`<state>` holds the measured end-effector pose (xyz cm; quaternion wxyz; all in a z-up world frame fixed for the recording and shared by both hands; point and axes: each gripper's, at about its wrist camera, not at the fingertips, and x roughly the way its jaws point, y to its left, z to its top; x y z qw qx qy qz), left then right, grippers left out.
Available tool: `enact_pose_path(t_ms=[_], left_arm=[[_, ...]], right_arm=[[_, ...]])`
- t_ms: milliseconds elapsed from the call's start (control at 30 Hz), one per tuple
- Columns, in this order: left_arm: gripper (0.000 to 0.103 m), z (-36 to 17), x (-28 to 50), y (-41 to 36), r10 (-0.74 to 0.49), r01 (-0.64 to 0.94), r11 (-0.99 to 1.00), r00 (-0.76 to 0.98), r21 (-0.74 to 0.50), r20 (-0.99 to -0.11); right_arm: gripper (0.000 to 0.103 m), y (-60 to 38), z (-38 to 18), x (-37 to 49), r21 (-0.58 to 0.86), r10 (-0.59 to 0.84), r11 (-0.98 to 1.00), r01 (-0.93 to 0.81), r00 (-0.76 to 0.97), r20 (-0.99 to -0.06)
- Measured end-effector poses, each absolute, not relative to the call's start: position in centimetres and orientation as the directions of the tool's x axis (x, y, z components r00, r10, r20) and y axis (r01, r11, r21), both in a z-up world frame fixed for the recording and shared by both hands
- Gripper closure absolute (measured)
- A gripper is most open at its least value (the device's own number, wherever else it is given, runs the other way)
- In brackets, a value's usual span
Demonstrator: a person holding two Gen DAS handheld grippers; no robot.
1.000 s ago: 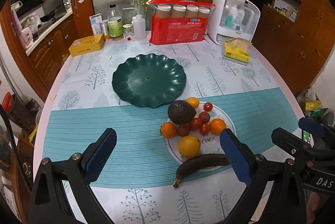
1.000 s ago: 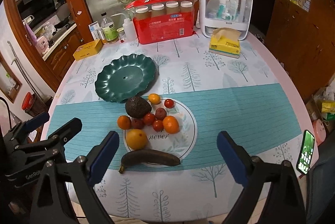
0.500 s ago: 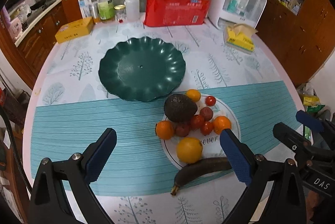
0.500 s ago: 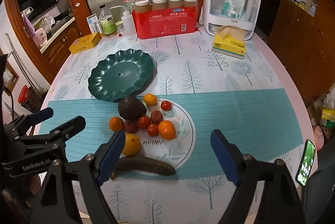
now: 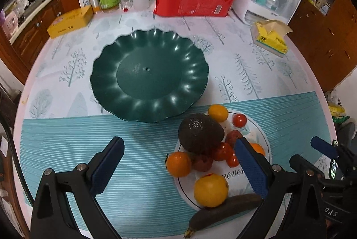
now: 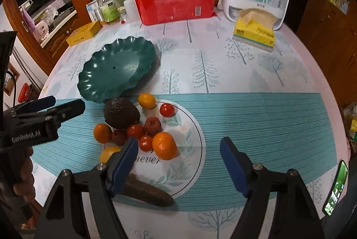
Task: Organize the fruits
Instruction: 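Grasp the dark avocado with the left gripper while the right gripper grasps a small orange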
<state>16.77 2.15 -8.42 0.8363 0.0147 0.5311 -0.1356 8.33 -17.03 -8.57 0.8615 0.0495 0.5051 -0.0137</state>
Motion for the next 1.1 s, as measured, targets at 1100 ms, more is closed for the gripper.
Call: enact_pose_path(t_ms=[1100], left_arm=[[0.020,-18.8,21.9,-2.8,-0.294,0.173,0.947,0.140,-0.269,-0.945]], right_arm=[[0.054,-16.6,-17.9,13.3,0.267,0.277,0.961,-0.072,0.274,-0.921]])
